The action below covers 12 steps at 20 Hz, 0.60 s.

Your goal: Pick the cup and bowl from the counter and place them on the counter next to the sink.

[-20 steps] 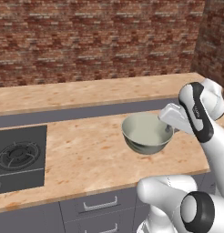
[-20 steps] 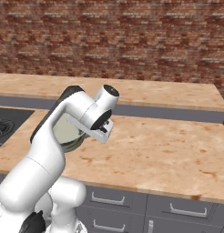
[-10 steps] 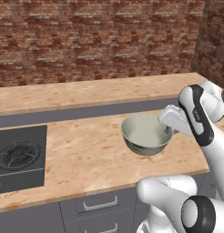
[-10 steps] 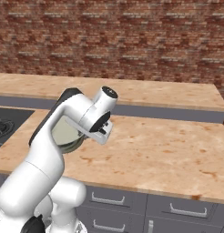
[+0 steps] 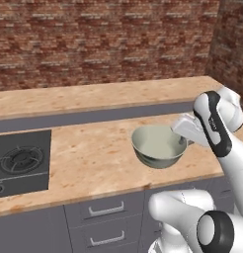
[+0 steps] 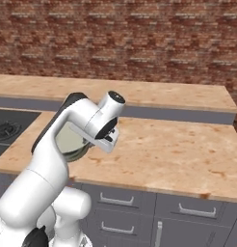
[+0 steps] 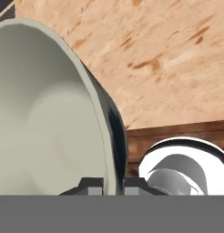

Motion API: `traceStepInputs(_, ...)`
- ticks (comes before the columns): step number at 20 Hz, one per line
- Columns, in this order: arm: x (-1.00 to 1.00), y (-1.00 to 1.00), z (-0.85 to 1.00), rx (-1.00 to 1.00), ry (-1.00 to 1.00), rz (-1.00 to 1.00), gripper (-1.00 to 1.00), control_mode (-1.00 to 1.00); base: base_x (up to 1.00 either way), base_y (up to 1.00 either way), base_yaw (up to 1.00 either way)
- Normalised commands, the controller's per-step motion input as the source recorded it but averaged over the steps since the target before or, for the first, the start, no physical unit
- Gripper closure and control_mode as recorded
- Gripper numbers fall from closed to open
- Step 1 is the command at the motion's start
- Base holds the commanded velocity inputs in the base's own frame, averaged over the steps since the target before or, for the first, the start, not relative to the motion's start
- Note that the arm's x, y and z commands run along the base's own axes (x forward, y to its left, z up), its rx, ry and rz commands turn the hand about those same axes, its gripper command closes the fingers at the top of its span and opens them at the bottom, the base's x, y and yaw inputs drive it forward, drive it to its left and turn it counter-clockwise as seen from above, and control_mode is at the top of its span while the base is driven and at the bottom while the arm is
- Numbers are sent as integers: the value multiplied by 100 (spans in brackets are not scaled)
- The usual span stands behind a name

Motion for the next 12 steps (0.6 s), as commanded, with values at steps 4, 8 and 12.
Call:
traceStepInputs(4,0,0,0,0,0,0,100,100,-48,1,0)
traceStepInputs(8,0,0,0,0,0,0,100,100,36,0,8)
traceStepInputs(12,0,0,0,0,0,0,100,100,29,0,46)
